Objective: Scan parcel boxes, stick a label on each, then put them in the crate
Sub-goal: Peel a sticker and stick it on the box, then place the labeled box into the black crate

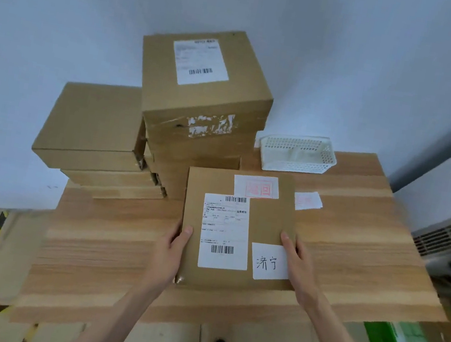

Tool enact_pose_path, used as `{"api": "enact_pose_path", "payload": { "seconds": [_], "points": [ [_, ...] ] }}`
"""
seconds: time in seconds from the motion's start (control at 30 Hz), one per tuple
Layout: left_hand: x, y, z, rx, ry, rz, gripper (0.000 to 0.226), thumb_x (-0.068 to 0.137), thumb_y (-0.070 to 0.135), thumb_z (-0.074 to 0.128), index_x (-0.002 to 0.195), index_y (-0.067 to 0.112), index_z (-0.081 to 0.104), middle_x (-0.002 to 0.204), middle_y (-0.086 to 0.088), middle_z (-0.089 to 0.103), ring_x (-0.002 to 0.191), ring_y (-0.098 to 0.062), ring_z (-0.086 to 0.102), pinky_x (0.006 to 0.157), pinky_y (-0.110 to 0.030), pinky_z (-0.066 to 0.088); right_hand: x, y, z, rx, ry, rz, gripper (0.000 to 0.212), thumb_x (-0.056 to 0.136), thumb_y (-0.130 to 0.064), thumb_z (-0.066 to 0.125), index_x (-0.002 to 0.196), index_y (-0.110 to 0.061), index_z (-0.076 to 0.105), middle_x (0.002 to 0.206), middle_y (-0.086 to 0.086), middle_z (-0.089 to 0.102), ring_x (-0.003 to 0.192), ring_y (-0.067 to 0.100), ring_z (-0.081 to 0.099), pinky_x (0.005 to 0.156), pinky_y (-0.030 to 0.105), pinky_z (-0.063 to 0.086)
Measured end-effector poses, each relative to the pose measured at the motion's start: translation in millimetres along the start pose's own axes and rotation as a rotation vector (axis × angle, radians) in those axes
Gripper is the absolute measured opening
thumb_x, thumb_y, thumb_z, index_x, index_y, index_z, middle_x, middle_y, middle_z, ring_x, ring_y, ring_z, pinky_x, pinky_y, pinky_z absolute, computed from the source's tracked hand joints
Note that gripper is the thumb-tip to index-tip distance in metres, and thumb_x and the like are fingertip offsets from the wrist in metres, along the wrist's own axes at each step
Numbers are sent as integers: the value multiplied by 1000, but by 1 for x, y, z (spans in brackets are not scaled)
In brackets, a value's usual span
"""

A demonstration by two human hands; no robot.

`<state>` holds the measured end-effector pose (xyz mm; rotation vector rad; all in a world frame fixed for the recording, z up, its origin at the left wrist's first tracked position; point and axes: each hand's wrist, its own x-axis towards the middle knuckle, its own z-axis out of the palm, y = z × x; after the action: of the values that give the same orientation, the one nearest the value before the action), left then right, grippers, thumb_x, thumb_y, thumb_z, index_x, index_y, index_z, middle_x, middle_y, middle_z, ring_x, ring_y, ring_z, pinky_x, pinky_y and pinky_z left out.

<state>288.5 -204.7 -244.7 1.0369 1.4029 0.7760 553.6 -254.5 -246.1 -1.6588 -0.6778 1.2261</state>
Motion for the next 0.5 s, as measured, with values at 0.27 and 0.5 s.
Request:
{"api": "enact_pose_path", "payload": {
  "seconds": [0.27,0.5],
  "points": [
    [-7,84,91,124,-250,257,49,99,52,51,146,41,46,126,26,64,109,11,63,84,-12,52,-57,-51,-98,57,328,-160,25,104,-38,54,115,-18,64,96,2,77,85,19,73,73,39,57],
    [-32,163,201,61,-585,356,33,102,47,52,134,46,54,118,21,70,104,-4,69,88,-29,59,-126,-95,-184,69,678,-270,28,105,-41,50,124,-23,61,97,-3,76,82,10,72,67,26,54]
  ]
}}
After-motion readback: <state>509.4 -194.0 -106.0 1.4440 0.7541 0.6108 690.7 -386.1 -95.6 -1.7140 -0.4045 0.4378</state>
